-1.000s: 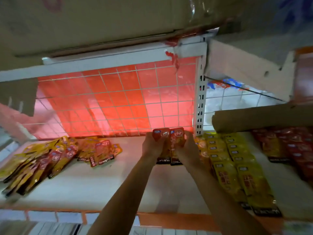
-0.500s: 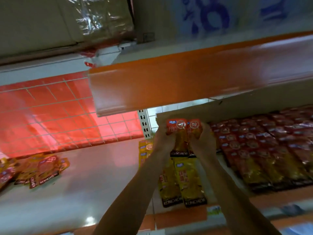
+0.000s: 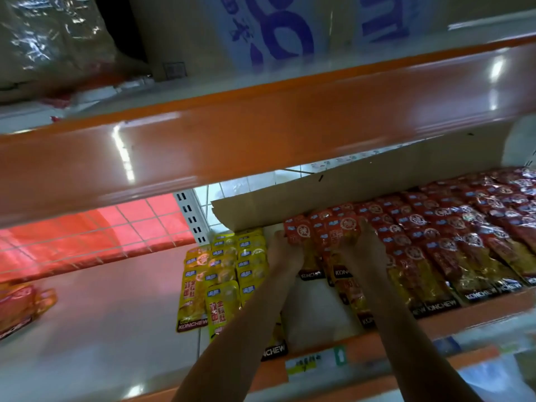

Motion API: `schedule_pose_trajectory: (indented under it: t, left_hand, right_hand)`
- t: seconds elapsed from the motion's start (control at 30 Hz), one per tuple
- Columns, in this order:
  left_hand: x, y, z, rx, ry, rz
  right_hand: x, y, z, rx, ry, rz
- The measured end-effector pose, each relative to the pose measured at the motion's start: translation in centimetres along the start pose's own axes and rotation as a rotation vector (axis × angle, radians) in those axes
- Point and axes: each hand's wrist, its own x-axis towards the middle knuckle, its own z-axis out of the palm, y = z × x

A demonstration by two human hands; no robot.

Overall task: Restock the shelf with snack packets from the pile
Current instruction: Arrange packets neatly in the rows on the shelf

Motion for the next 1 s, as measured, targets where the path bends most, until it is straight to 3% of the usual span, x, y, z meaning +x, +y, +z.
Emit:
schedule_pose_trajectory:
  t: [0.17, 0.6, 0.8, 1.0]
  left_hand:
    - [0.6, -0.3, 0.9, 0.187, 0.036, -0.004]
    - [0.9, -0.2, 1.1, 0.403, 0.003, -0.016]
    - [0.2, 0.0, 0.6, 0.368, -0.038, -0.003]
    - [-0.6, 0.1, 0.2, 0.357, -0.07, 0.024]
  right_hand:
    - [0.4, 1.1, 0.8, -0.07, -0.05, -0.014]
    - [-0.6, 1.3, 3.7, -0.232, -0.121, -0.205]
    - [-0.9, 1.4, 5.0, -0.445, -0.198, -0.285]
    - [-1.7, 1.5, 5.0, -0.626, -0.133, -0.321]
